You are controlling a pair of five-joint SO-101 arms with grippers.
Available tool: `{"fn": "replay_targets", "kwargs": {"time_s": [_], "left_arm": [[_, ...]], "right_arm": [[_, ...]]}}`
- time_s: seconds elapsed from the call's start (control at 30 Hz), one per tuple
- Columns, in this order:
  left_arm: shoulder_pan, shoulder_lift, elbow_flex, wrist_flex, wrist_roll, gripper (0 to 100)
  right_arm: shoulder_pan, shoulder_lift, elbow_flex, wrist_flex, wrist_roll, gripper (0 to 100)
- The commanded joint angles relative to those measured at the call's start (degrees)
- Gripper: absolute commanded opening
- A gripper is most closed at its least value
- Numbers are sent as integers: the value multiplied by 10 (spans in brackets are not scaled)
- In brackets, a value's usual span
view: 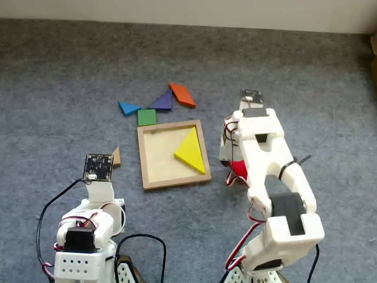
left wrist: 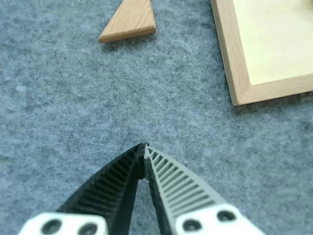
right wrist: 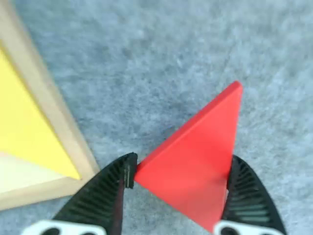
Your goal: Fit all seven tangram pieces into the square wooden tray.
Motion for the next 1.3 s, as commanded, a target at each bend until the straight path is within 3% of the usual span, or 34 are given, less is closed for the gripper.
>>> {"fn": "replay_targets", "kwargs": {"time_s": [0.0, 0.2, 0.57, 0.87, 1.27], "left_arm": [[6, -22, 9, 3, -2, 6], [6, -22, 9, 3, -2, 6], [6, -22, 9, 3, -2, 6], [6, -22, 9, 3, -2, 6], [6, -22, 9, 3, -2, 6]], "right_arm": [[-30, -80, -32, 8, 47, 181], [-91, -91, -36, 0, 134, 181], [-223, -87, -32, -185, 367, 180], [-269, 47, -71, -247, 556, 180], [-298, 101, -124, -247, 615, 208]]}}
